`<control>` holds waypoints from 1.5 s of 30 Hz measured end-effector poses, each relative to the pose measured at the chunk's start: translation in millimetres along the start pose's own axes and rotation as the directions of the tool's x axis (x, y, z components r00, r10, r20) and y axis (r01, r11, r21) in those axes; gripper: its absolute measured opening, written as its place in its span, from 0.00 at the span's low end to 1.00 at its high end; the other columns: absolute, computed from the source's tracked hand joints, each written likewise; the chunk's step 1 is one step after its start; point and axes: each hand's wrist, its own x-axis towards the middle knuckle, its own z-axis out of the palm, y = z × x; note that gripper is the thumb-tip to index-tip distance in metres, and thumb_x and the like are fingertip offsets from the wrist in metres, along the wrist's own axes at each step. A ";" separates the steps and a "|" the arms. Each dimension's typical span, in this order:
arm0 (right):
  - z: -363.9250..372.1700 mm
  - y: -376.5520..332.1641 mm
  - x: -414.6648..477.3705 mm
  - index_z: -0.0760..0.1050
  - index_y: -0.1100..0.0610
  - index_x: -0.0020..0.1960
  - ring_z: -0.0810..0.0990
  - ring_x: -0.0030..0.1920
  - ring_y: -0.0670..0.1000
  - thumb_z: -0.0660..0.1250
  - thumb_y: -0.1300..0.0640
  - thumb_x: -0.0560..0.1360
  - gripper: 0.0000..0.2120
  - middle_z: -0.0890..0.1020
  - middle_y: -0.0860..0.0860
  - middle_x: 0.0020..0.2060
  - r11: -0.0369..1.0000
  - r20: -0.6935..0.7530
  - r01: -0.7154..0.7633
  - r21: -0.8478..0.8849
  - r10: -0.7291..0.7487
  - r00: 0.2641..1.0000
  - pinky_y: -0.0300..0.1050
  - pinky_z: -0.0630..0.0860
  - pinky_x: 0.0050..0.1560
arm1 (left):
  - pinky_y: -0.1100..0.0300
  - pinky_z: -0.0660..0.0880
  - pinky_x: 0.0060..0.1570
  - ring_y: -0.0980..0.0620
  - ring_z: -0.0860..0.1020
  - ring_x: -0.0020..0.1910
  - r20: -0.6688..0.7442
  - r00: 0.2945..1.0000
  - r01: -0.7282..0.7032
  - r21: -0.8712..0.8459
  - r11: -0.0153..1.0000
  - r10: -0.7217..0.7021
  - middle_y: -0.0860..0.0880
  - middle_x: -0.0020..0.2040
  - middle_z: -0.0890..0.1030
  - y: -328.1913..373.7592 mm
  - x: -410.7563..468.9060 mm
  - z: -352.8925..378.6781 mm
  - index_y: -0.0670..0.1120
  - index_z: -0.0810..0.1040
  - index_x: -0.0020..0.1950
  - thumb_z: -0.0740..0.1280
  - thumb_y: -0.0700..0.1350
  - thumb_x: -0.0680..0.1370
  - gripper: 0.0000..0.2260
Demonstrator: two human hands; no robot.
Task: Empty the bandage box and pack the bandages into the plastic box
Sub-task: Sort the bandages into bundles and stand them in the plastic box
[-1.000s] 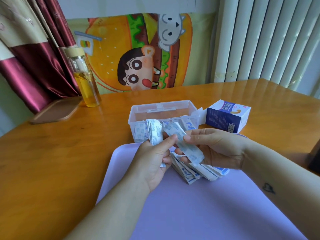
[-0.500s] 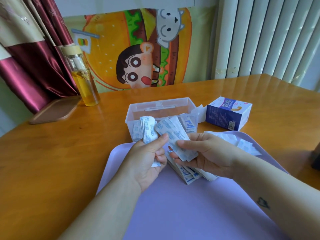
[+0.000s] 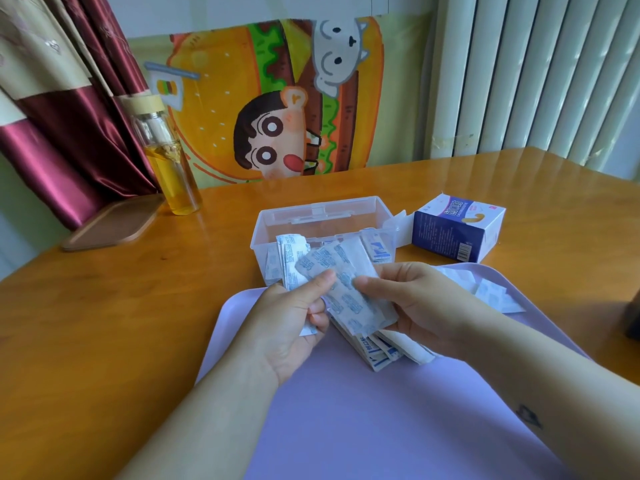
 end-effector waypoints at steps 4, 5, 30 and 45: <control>3.3 3.0 1.8 0.79 0.66 0.49 0.83 0.48 0.63 0.70 0.64 0.71 0.09 0.84 0.63 0.45 0.988 -0.148 0.099 -0.115 -0.116 0.982 0.60 0.78 0.53 | 0.71 0.63 0.22 0.60 0.66 0.22 -0.010 1.000 0.015 0.004 1.000 -0.015 0.53 0.32 0.77 -0.8 0.8 -1.8 0.46 0.78 0.54 0.68 0.37 0.75 0.09; 3.8 3.0 1.2 0.80 0.65 0.47 0.83 0.45 0.61 0.72 0.63 0.70 0.08 0.84 0.62 0.43 0.980 -0.183 0.123 -0.158 -0.151 0.971 0.61 0.79 0.51 | 0.71 0.63 0.22 0.60 0.66 0.23 -0.011 1.000 0.021 0.010 1.000 -0.021 0.53 0.31 0.77 -1.3 1.1 -0.4 0.46 0.78 0.54 0.68 0.37 0.74 0.09; 2.7 -5.1 -2.5 0.74 0.64 0.45 0.53 0.32 0.50 0.55 0.64 0.78 0.10 0.56 0.53 0.32 0.986 -0.154 0.156 -0.061 -0.163 0.974 0.38 0.59 0.29 | 0.54 0.80 0.38 0.47 0.81 0.42 0.017 0.998 0.055 -0.094 0.994 -0.054 0.44 0.42 0.84 -0.4 3.8 -1.4 0.42 0.78 0.54 0.61 0.34 0.78 0.09; 17.5 17.1 -3.4 0.77 0.60 0.49 0.81 0.46 0.55 0.56 0.54 0.81 0.13 0.82 0.60 0.45 0.883 -0.046 0.253 -0.395 -0.294 0.955 0.55 0.76 0.52 | 0.51 0.79 0.48 0.44 0.82 0.50 0.052 0.999 -0.013 -0.032 0.999 0.015 0.42 0.51 0.84 -8.5 8.3 -4.4 0.41 0.78 0.58 0.63 0.33 0.77 0.11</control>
